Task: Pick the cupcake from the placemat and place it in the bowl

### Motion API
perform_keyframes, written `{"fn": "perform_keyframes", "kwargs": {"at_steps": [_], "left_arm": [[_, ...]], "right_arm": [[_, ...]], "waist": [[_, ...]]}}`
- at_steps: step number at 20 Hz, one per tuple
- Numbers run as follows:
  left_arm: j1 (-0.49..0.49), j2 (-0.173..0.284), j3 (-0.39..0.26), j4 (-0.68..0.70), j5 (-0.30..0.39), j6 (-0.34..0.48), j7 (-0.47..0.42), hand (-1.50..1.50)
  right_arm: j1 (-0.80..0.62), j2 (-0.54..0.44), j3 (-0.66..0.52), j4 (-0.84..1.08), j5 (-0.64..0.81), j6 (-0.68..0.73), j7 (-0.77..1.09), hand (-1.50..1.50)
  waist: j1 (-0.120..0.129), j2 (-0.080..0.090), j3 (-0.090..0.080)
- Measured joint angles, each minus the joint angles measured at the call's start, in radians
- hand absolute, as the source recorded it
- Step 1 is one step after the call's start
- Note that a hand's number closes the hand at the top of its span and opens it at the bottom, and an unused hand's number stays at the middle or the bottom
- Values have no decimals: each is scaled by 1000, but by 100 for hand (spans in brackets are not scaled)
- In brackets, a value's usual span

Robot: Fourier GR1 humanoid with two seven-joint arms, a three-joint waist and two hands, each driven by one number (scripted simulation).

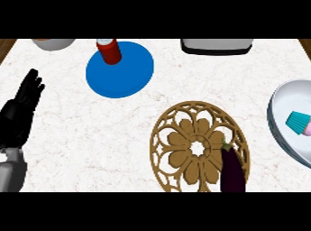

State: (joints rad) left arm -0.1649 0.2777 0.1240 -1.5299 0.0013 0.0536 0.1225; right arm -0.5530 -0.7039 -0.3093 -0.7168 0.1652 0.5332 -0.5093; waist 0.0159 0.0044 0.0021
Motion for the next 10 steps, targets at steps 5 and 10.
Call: {"fn": "perform_keyframes", "kwargs": {"at_steps": [5,10], "left_arm": [[-2,-11,-12,-20,-8,7,16,0],[-2,-20,-26,-48,-20,15,36,0]], "right_arm": [[-55,-101,-120,169,-128,120,67,-150],[-44,-227,-160,292,-160,192,85,-150]], "waist": [[5,3,0],[15,10,3]]}}
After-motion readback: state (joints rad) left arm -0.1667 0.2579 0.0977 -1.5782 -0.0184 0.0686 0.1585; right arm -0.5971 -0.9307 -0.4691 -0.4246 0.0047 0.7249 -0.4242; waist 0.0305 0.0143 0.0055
